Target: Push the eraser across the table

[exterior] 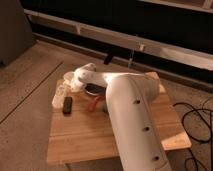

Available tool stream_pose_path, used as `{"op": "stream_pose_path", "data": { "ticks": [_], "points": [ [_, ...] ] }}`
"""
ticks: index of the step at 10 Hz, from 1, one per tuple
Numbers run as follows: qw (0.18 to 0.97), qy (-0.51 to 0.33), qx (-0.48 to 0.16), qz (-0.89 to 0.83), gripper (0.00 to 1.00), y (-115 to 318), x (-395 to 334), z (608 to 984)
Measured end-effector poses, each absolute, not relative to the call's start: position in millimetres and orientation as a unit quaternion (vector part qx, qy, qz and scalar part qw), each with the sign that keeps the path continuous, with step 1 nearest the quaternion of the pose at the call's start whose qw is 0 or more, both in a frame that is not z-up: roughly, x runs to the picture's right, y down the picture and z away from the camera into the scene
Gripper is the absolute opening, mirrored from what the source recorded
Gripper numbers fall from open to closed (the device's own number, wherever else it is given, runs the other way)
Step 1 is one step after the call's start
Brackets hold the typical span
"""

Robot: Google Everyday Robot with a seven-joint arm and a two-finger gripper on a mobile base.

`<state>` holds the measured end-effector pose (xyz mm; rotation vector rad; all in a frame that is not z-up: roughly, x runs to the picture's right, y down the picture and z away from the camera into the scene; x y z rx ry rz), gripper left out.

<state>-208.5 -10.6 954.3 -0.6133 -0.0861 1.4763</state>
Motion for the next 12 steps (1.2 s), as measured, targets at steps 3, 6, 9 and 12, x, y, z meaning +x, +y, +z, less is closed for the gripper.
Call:
{"op": "stream_pose_path", "data": {
  "ticks": [3, 6, 9, 12],
  "points": [
    [0.700, -0.036, -0.271, 0.660, 0.00, -13, -209, 952],
    [0.700, -0.036, -0.272, 0.660, 0.00, -12, -210, 952],
    [0.718, -0.030, -0.276, 0.638, 0.00, 6, -230, 956],
    [0.745, -0.018, -0.276, 0.607, 0.00, 27, -254, 962]
  ]
}}
